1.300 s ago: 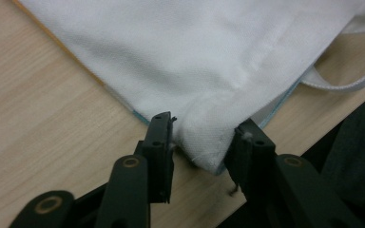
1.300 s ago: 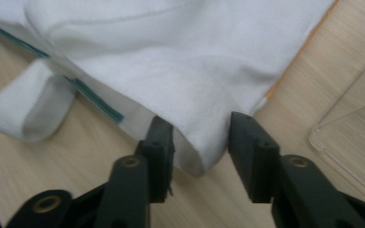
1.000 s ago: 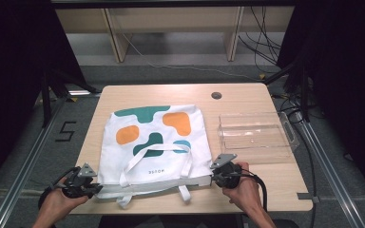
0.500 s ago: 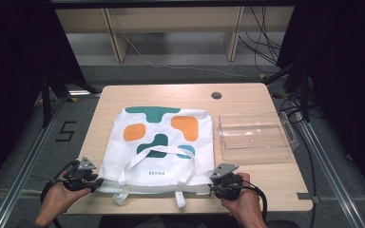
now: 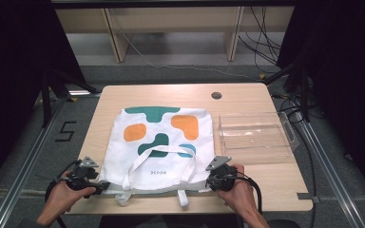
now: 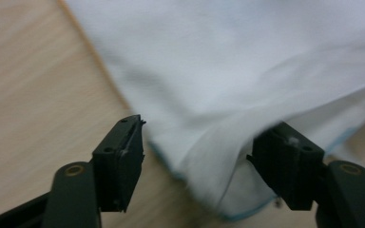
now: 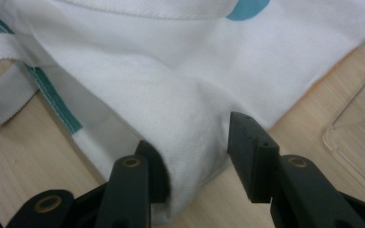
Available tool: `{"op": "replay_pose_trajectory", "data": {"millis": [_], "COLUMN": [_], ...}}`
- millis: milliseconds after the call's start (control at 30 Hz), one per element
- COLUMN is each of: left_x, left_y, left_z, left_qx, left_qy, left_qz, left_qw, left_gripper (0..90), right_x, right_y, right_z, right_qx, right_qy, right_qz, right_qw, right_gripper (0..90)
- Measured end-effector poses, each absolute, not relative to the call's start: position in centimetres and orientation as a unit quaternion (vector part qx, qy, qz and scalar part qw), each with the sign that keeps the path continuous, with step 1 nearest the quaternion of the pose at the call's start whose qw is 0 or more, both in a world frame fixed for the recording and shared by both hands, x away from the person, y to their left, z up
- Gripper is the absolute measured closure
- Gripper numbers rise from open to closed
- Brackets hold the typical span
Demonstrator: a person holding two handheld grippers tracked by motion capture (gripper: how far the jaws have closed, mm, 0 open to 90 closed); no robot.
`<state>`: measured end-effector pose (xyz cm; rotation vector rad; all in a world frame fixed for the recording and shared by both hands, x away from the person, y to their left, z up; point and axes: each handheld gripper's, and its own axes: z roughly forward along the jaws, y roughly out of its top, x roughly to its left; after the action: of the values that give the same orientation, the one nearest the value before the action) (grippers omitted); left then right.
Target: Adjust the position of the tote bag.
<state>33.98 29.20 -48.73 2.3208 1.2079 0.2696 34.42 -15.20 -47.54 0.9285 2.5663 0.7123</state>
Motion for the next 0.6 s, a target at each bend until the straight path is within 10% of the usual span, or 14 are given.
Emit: {"op": "replay_pose_trajectory", "data": {"millis": [600], "left_x": [33.9], "left_y": [29.6], "left_z": [-48.9], "left_qx": [0.875], "left_qy": [0.413], "left_qz": [0.138], "left_qw": [0.211], "left_gripper": [72.4], "right_x": [34.9], "right_y": [-15.4], "right_z": [-47.6], "right_qx": [0.338], "right_qy": [0.891], "right_qz": [0.263], "right_qw": [0.15], "right_gripper": [71.5]}}
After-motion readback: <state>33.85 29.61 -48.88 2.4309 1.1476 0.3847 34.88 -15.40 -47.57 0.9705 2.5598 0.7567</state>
